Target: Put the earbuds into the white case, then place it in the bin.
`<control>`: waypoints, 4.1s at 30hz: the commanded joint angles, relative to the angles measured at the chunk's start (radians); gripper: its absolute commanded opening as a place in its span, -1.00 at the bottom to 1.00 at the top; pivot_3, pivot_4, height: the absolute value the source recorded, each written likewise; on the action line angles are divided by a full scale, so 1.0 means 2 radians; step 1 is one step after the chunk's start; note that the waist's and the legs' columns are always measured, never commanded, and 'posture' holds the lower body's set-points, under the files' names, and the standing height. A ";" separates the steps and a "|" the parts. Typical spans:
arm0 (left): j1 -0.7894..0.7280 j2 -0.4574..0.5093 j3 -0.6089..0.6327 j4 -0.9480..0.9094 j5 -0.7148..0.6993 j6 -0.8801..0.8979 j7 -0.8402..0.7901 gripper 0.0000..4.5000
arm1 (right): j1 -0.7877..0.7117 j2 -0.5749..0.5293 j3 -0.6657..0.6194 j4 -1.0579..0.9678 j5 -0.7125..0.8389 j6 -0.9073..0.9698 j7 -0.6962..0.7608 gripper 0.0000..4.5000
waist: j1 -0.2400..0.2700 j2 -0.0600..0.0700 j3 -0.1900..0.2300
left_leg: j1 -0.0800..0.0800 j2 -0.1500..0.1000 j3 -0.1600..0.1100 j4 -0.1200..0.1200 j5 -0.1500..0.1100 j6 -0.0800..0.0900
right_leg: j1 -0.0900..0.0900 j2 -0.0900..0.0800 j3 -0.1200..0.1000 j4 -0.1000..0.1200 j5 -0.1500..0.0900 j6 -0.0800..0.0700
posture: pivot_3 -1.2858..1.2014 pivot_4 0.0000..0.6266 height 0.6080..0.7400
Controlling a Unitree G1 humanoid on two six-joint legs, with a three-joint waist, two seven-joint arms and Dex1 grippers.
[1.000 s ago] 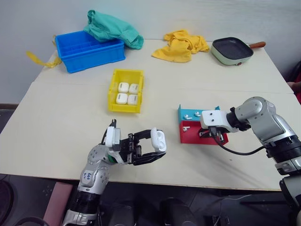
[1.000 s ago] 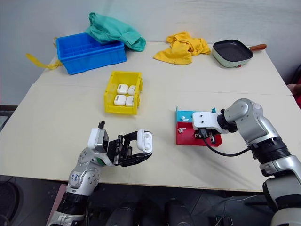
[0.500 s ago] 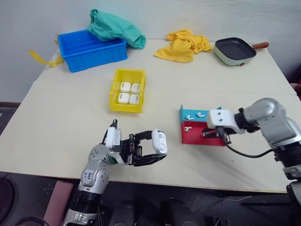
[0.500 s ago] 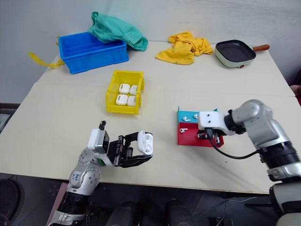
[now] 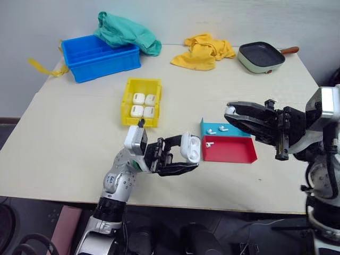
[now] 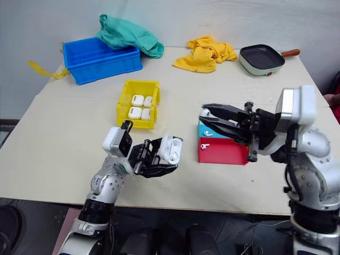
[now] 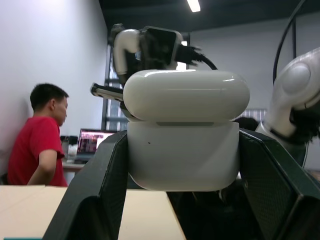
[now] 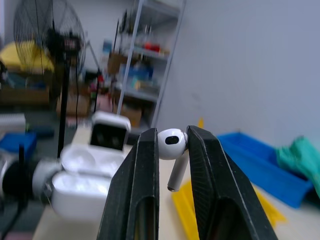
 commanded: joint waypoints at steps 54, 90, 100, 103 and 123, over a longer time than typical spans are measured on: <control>0.025 0.051 0.022 -0.008 0.050 -0.012 -0.018 0.25 | 0.268 -0.074 -0.126 0.052 -0.072 -0.125 0.044 0.97 | 0.006 0.000 0.000 | -0.001 0.000 0.000 -0.001 0.000 0.000 | 0.000 0.000 0.000 -0.002 0.000 0.000 | 0.03 -0.52 1.00; 0.094 0.067 0.017 -0.067 0.064 -0.045 0.038 0.25 | -0.349 -0.121 0.315 0.598 -0.489 -0.101 0.153 -0.14 | -0.002 0.001 0.000 | -0.008 0.000 0.001 0.000 0.000 0.001 | -0.011 -0.001 0.000 0.006 0.001 0.000 | 0.03 -0.52 1.00; 0.104 0.069 0.015 -0.083 0.066 -0.048 0.056 0.25 | -0.422 -0.067 0.346 0.737 -0.563 -0.171 0.170 -0.14 | -0.005 0.001 0.000 | -0.007 0.000 0.001 0.002 0.001 -0.001 | -0.010 -0.001 0.000 0.007 0.001 0.000 | 0.03 -0.52 1.00; 0.107 0.069 0.014 -0.088 0.067 -0.049 0.062 0.25 | -0.434 -0.055 0.347 0.768 -0.580 -0.184 0.168 -0.14 | -0.005 0.001 0.000 | -0.007 0.000 0.001 0.002 0.001 -0.001 | -0.010 -0.001 0.000 0.007 0.001 0.000 | 0.03 -0.52 1.00; 0.112 0.077 0.013 -0.099 0.064 -0.047 0.072 0.25 | -0.464 -0.022 0.344 0.875 -0.631 -0.238 0.142 -0.14 | -0.014 0.001 0.000 | -0.007 0.000 0.001 0.004 0.001 -0.001 | -0.010 -0.001 0.000 0.009 0.001 0.000 | 0.03 -0.52 1.00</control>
